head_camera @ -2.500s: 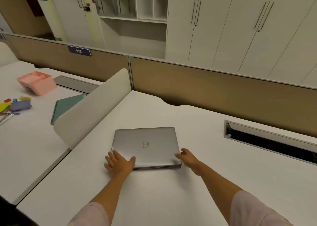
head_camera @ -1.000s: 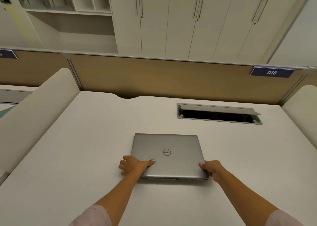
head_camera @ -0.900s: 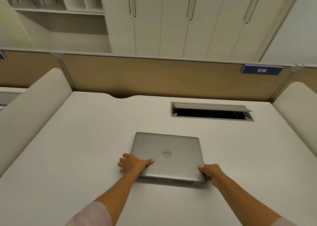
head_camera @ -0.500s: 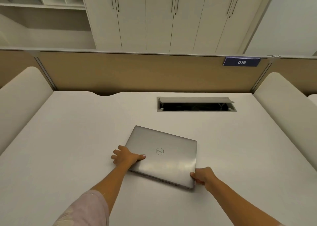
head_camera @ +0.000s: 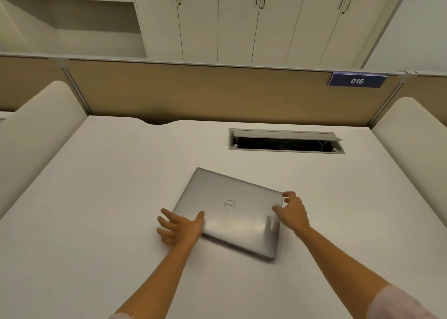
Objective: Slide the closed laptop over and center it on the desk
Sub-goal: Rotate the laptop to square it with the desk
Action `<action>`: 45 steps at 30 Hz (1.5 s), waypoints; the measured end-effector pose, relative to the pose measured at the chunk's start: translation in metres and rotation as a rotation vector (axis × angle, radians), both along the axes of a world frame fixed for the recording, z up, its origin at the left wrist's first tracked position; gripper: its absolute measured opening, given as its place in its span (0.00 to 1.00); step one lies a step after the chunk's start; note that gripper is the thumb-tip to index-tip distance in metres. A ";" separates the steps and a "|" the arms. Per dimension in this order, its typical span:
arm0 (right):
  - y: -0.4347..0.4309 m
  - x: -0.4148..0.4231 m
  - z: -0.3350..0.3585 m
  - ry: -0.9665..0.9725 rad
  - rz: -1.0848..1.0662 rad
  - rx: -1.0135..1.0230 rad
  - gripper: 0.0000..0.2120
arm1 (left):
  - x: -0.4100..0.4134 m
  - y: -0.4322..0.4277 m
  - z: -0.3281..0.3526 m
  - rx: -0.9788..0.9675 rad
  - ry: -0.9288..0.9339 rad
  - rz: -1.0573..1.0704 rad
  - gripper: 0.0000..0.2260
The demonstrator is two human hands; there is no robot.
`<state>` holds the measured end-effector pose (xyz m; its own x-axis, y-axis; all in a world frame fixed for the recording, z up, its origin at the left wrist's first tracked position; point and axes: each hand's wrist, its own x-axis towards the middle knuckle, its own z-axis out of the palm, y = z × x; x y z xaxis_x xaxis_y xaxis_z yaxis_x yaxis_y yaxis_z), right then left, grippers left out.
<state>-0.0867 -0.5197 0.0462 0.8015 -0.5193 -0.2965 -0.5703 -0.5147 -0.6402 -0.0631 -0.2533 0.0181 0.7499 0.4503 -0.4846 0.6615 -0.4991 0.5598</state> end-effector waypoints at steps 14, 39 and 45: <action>0.028 0.082 -0.014 0.245 0.543 -0.299 0.33 | -0.013 -0.038 0.035 -1.098 0.247 0.541 0.41; 0.054 -0.026 -0.031 0.322 -0.056 0.262 0.29 | 0.087 -0.051 0.028 -0.784 0.101 0.091 0.52; 0.085 -0.057 -0.044 0.376 -0.181 0.619 0.21 | 0.099 -0.072 0.035 -0.497 0.134 -0.312 0.51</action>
<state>-0.1438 -0.4345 0.0022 0.5065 -0.2827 -0.8146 -0.8493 -0.0007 -0.5278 0.0358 -0.3257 0.0527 0.7278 -0.0860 -0.6804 0.6070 -0.3810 0.6974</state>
